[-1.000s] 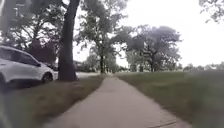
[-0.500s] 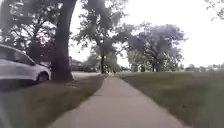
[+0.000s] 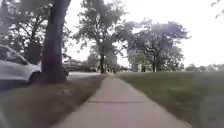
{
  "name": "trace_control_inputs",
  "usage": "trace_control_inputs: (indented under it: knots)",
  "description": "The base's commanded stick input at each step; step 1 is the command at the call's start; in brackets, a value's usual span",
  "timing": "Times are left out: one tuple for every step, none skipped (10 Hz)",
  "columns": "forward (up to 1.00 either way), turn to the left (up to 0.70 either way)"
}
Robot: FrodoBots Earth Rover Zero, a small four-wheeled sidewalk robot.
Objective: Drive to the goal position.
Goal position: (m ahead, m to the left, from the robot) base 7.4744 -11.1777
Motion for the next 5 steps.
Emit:
trace_control_inputs:
  knots:
    - [1.00,-0.40]
    - [1.00,-0.40]
    - [1.00,-0.40]
    - [1.00,-0.40]
    - [1.00,-0.40]
